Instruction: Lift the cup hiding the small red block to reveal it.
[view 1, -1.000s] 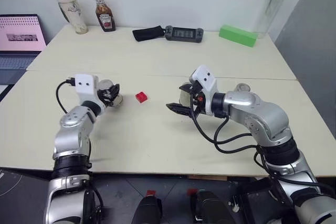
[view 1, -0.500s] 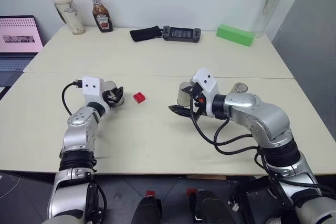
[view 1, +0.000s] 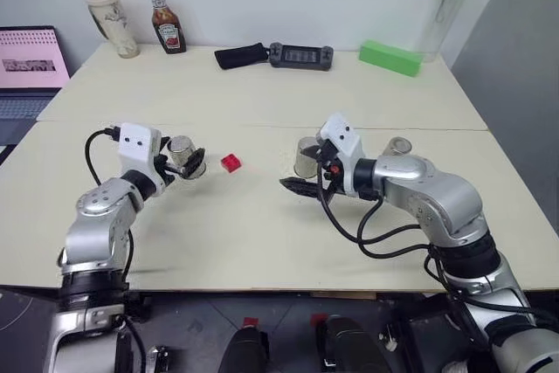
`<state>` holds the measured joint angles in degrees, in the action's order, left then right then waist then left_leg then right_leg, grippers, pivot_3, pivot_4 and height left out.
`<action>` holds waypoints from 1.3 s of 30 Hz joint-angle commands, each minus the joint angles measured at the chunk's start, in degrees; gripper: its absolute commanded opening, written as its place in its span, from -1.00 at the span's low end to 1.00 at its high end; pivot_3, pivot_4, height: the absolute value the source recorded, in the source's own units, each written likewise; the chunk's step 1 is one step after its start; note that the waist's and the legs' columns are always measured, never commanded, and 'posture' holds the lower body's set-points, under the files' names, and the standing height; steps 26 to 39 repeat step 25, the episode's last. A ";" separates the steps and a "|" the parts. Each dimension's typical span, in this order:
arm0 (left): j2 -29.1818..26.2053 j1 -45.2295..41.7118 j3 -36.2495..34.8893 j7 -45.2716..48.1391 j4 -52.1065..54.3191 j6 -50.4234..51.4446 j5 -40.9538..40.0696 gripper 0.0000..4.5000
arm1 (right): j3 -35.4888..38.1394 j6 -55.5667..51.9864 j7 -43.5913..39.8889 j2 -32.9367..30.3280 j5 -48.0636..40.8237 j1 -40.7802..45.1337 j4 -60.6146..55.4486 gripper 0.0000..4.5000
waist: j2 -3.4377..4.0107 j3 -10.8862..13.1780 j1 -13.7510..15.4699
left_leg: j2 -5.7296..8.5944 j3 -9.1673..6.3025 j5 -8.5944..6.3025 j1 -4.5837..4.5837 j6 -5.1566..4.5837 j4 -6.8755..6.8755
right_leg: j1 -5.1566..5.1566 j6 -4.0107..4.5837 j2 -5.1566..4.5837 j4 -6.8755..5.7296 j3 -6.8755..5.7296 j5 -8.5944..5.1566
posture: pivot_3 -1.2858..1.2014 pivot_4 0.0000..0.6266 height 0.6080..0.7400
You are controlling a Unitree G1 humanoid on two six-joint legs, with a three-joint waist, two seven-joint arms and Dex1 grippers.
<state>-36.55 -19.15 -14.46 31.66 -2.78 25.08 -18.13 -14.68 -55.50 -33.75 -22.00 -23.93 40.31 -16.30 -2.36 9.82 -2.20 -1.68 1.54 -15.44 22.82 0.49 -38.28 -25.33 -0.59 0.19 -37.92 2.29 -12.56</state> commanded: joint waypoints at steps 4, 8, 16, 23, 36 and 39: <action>-12.33 2.65 -8.25 9.50 18.90 13.63 -12.26 0.99 | 4.30 0.93 -2.30 -2.45 -1.91 0.07 -2.78 1.00 | -0.07 0.07 0.19 | -0.07 -0.14 0.01 0.01 0.00 0.06 | -0.04 -0.12 0.10 -0.03 -0.02 -0.16 | 0.03 -0.52 1.00; -21.10 7.59 -11.42 19.05 24.46 19.11 -18.17 0.99 | 6.88 1.25 -6.29 -7.35 -3.53 -0.55 -2.93 1.00 | 0.01 0.12 0.33 | 0.04 -0.02 0.00 -0.03 0.01 0.13 | -0.01 -0.21 0.14 0.08 -0.03 -0.22 | 0.03 -0.52 1.00; -25.15 14.34 -15.02 24.87 22.31 18.17 -18.20 0.99 | 8.79 1.49 -8.48 -9.59 -5.83 -0.85 -3.13 1.00 | 0.11 0.18 0.31 | -0.12 0.03 0.00 -0.12 0.00 0.22 | -0.02 -0.17 0.22 0.16 -0.03 -0.27 | 0.03 -0.52 1.00; -21.75 11.06 -10.78 19.55 19.95 15.36 -14.62 0.99 | 6.91 1.98 -7.21 -6.62 -4.78 0.14 -2.41 1.00 | 0.12 0.18 0.31 | -0.11 0.06 0.00 -0.12 0.00 0.21 | -0.03 -0.16 0.26 0.07 0.01 -0.27 | 0.03 -0.52 1.00; -21.35 10.49 -10.47 18.77 19.70 15.29 -14.37 0.99 | 6.56 1.98 -7.18 -5.99 -4.83 0.23 -2.57 1.00 | 0.12 0.18 0.31 | -0.05 0.10 0.00 -0.09 0.00 0.21 | -0.05 -0.17 0.24 0.10 0.02 -0.27 | 0.03 -0.52 1.00; -21.35 10.49 -10.47 18.77 19.70 15.29 -14.37 0.99 | 6.56 1.98 -7.18 -5.99 -4.83 0.23 -2.57 1.00 | 0.12 0.18 0.31 | -0.05 0.10 0.00 -0.09 0.00 0.21 | -0.05 -0.17 0.24 0.10 0.02 -0.27 | 0.03 -0.52 1.00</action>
